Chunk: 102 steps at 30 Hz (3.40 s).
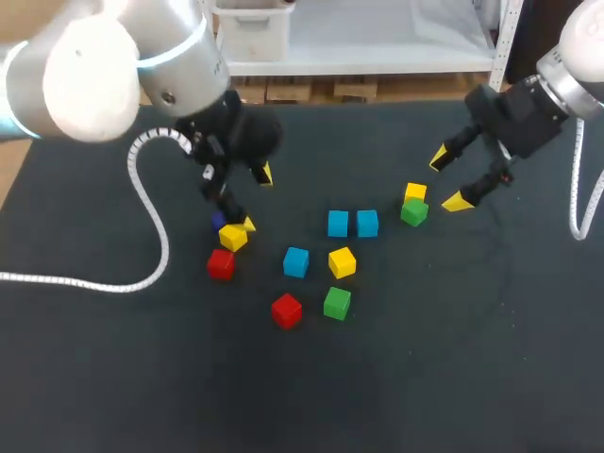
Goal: Place the blue cubes, place green cubes on the blue cubes, place the yellow cubes on the green cubes, then place the red cubes on the yellow cubes, and place purple cube on the red cubes.
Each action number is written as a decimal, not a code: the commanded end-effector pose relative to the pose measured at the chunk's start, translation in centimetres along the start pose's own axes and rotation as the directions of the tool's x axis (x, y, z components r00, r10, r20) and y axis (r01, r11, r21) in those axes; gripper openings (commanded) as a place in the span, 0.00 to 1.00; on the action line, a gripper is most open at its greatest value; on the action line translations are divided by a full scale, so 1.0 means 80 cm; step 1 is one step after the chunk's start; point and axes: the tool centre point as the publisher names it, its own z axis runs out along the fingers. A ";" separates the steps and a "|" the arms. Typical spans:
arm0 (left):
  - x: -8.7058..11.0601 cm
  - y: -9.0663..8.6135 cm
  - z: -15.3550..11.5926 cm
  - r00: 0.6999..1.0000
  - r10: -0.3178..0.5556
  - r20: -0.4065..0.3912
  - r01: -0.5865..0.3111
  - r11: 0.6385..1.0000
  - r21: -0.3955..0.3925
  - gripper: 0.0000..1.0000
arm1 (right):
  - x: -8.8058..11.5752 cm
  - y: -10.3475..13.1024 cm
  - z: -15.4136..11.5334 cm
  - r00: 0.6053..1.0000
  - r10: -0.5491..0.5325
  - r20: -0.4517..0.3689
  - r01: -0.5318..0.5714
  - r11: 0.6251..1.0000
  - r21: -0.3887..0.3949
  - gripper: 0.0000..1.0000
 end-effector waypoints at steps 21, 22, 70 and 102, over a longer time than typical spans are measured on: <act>-0.029 -0.034 0.053 0.997 0.063 0.034 -0.063 0.998 0.004 1.00 | 0.000 -0.001 0.000 1.000 0.000 0.002 0.000 1.000 -0.002 1.00; -0.029 -0.035 0.054 0.997 0.063 0.035 -0.064 0.998 0.005 1.00 | 0.000 -0.001 0.000 1.000 0.000 0.002 0.000 1.000 -0.002 1.00; -0.045 -0.034 0.101 0.998 0.057 -0.003 -0.057 0.997 0.043 0.38 | 0.000 -0.001 0.000 1.000 0.000 0.002 0.000 1.000 -0.002 1.00; -0.019 0.041 0.068 0.979 -0.199 -0.037 0.197 0.979 -0.051 0.00 | 0.000 -0.001 0.000 1.000 0.000 0.002 0.000 1.000 -0.002 1.00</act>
